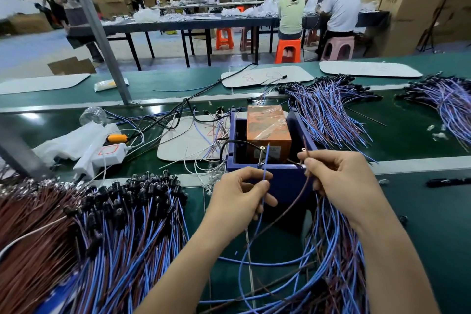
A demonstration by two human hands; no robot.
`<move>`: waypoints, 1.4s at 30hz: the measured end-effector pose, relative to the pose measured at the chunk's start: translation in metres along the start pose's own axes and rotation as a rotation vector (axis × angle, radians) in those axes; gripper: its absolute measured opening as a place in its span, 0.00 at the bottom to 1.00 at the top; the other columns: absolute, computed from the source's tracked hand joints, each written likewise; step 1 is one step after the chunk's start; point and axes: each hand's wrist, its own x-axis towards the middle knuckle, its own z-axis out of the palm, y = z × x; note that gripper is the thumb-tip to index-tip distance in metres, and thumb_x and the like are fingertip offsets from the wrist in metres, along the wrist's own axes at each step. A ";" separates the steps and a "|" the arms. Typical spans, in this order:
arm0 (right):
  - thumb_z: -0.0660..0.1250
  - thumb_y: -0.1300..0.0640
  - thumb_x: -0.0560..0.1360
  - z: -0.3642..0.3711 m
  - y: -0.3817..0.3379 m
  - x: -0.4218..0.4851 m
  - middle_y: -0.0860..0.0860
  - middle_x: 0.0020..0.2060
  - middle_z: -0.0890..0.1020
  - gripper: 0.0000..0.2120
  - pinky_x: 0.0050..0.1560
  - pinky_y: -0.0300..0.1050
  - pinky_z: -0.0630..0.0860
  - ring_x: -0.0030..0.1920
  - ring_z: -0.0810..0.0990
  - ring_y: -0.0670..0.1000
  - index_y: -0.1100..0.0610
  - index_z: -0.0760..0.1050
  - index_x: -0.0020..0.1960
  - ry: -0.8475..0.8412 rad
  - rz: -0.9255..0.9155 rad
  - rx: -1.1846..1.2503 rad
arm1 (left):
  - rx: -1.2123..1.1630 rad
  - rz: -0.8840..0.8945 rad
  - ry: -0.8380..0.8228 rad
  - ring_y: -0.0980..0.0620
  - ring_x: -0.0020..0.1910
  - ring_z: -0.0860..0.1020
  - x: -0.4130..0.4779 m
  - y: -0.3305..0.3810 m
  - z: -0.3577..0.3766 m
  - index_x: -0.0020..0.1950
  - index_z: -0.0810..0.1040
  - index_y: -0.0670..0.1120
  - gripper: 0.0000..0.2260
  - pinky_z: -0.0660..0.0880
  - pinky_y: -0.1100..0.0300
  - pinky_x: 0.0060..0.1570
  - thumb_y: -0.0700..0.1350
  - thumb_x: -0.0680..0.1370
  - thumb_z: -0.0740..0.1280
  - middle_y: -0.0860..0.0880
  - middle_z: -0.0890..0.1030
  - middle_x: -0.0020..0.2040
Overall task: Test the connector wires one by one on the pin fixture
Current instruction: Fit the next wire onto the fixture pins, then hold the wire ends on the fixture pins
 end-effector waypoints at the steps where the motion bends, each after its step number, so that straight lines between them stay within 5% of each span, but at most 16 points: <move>1: 0.66 0.62 0.76 -0.004 0.003 0.002 0.46 0.25 0.79 0.11 0.34 0.41 0.70 0.26 0.73 0.44 0.50 0.83 0.41 -0.002 0.028 -0.045 | 0.033 -0.017 0.008 0.57 0.22 0.70 0.002 -0.001 -0.002 0.48 0.79 0.47 0.07 0.68 0.65 0.23 0.37 0.79 0.63 0.47 0.83 0.30; 6: 0.65 0.60 0.75 -0.011 0.013 0.006 0.51 0.25 0.77 0.12 0.32 0.42 0.67 0.29 0.70 0.52 0.51 0.84 0.38 -0.085 0.136 -0.282 | 0.176 -0.083 -0.019 0.55 0.21 0.70 0.006 -0.005 -0.010 0.45 0.79 0.45 0.10 0.67 0.66 0.21 0.35 0.75 0.60 0.46 0.82 0.28; 9: 0.65 0.59 0.75 -0.012 0.013 0.007 0.54 0.32 0.82 0.10 0.35 0.41 0.70 0.37 0.78 0.58 0.53 0.85 0.42 -0.106 0.151 -0.346 | 0.185 -0.120 -0.017 0.55 0.20 0.71 0.008 -0.007 -0.011 0.45 0.79 0.44 0.10 0.68 0.66 0.21 0.34 0.75 0.59 0.46 0.81 0.27; 14: 0.67 0.58 0.73 -0.014 0.013 0.007 0.53 0.26 0.73 0.09 0.30 0.41 0.65 0.29 0.67 0.51 0.58 0.84 0.39 -0.130 0.164 -0.389 | 0.200 -0.150 -0.031 0.55 0.20 0.71 0.010 -0.009 -0.013 0.45 0.79 0.43 0.10 0.69 0.66 0.21 0.34 0.75 0.58 0.45 0.81 0.27; 29: 0.67 0.58 0.74 -0.015 0.015 0.008 0.53 0.27 0.74 0.10 0.33 0.43 0.66 0.30 0.67 0.50 0.53 0.84 0.37 -0.164 0.151 -0.312 | 0.183 -0.135 0.003 0.56 0.21 0.72 0.013 -0.005 -0.029 0.45 0.79 0.42 0.10 0.69 0.65 0.21 0.35 0.78 0.59 0.46 0.81 0.27; 42: 0.68 0.59 0.74 -0.014 0.016 0.009 0.51 0.26 0.73 0.09 0.34 0.43 0.66 0.30 0.68 0.50 0.57 0.85 0.38 -0.147 0.145 -0.301 | 0.167 -0.163 0.075 0.50 0.21 0.74 0.014 -0.002 -0.038 0.34 0.76 0.37 0.11 0.71 0.63 0.21 0.34 0.75 0.60 0.43 0.78 0.26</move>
